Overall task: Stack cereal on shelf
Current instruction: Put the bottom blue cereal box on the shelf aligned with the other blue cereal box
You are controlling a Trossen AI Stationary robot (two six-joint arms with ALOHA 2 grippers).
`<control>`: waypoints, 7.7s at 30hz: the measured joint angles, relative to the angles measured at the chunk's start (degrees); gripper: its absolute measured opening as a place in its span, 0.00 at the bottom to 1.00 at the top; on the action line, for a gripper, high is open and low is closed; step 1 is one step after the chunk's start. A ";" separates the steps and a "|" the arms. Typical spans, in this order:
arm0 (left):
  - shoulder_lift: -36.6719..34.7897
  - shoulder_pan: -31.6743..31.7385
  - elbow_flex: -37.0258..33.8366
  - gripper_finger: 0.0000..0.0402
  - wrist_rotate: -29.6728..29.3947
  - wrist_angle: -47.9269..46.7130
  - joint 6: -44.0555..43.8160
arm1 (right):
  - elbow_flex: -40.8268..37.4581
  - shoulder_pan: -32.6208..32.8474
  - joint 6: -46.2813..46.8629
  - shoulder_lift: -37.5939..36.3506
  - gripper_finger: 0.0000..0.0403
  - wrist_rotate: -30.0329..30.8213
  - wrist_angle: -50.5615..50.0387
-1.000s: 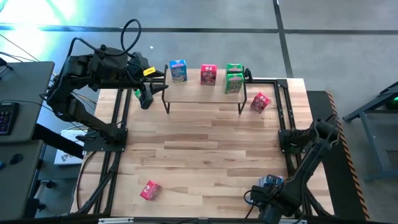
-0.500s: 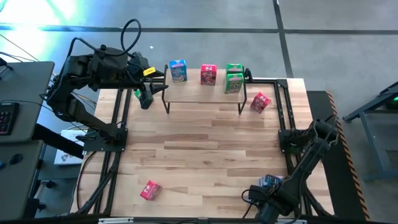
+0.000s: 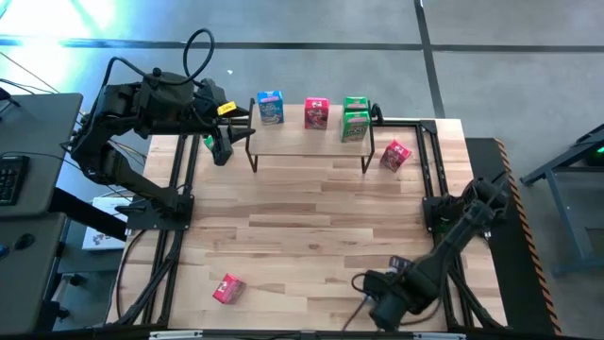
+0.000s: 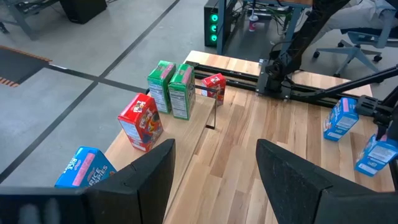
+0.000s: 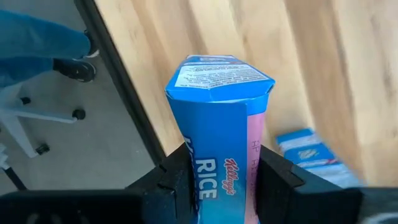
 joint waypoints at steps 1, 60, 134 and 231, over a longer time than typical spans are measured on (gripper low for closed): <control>0.00 0.00 0.00 0.54 0.00 0.00 0.00 | 0.46 -0.85 -1.01 0.00 0.30 -0.02 -0.57; 5.51 -0.02 -0.04 0.54 6.25 -0.86 10.93 | 25.68 -47.11 -52.33 -0.04 0.30 5.49 -10.48; 21.07 -0.83 0.00 0.54 6.29 0.96 11.91 | 34.14 -49.96 -78.52 -0.02 0.30 5.43 -1.47; -15.54 23.82 -60.08 0.37 22.57 54.44 7.87 | 28.56 -57.82 -72.14 -37.25 0.54 2.21 -3.03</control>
